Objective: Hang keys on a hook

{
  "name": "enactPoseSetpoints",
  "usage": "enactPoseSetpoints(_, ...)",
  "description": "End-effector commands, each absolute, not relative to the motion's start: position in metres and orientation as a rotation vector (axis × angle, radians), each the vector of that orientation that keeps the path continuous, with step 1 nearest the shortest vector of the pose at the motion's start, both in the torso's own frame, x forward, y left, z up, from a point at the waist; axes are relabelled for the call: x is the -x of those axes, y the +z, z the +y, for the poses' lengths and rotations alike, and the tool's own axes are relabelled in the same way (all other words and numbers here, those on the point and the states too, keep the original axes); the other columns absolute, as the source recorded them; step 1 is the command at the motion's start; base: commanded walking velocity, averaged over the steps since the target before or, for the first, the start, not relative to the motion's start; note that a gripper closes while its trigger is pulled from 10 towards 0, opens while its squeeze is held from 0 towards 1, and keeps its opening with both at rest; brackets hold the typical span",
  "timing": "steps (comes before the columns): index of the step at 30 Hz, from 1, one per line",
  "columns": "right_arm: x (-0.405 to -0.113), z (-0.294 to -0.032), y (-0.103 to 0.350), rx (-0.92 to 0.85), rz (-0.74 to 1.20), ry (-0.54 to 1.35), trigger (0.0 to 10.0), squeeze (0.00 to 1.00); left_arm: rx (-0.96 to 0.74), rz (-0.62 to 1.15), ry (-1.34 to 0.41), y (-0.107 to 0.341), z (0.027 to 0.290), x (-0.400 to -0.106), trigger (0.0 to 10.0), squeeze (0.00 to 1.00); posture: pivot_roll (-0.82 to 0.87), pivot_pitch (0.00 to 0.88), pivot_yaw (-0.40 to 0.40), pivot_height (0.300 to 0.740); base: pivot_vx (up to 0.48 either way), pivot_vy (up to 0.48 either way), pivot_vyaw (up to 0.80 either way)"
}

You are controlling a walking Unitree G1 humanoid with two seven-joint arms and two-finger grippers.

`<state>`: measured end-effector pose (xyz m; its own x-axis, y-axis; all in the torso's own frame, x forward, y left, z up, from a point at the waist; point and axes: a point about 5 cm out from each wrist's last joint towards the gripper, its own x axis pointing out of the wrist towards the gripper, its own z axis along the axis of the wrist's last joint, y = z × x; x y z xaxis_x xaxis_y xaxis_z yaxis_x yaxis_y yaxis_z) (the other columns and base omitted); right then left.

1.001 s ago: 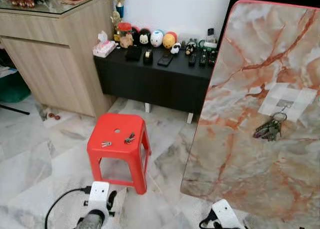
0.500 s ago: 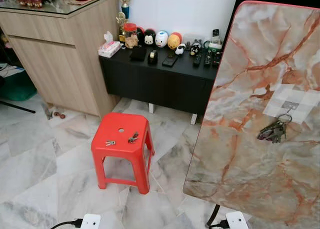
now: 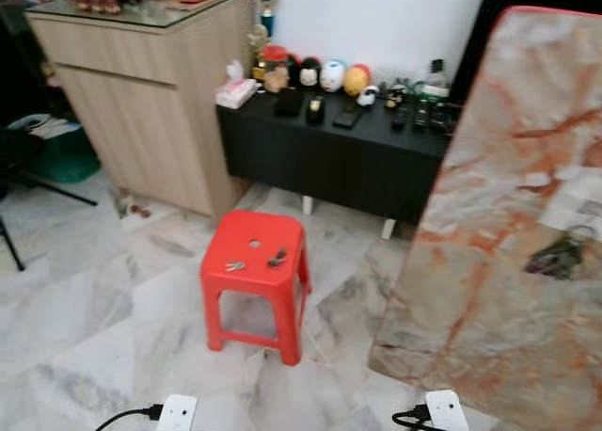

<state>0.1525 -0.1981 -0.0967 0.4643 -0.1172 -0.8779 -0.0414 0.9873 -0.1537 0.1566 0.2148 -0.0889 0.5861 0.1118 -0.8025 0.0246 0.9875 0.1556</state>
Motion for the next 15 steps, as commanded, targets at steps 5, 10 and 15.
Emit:
enactPoseSetpoints(5,-0.1463,-0.2032,-0.0985,0.16,1.113,-0.07,10.0,0.0,-0.144,0.987,0.049,-0.093,0.214,-0.1483,10.0,0.0,-0.05,0.0,-0.026,0.74,0.0,0.309,-0.13)
enactPoseSetpoints(10,-0.1478,-0.2032,-0.0979,0.144,1.103,-0.079,10.0,0.0,-0.144,0.996,0.052,-0.0938,0.2149,-0.146,10.0,0.0,-0.05,0.0,-0.026,0.74,0.0,0.0,-0.43)
enactPoseSetpoints(15,-0.1484,-0.2018,-0.0977,0.14,1.093,-0.07,10.0,0.0,-0.144,1.001,0.052,-0.0942,0.216,-0.1442,10.0,0.0,-0.04,0.0,-0.023,0.74,0.0,0.0,0.0)
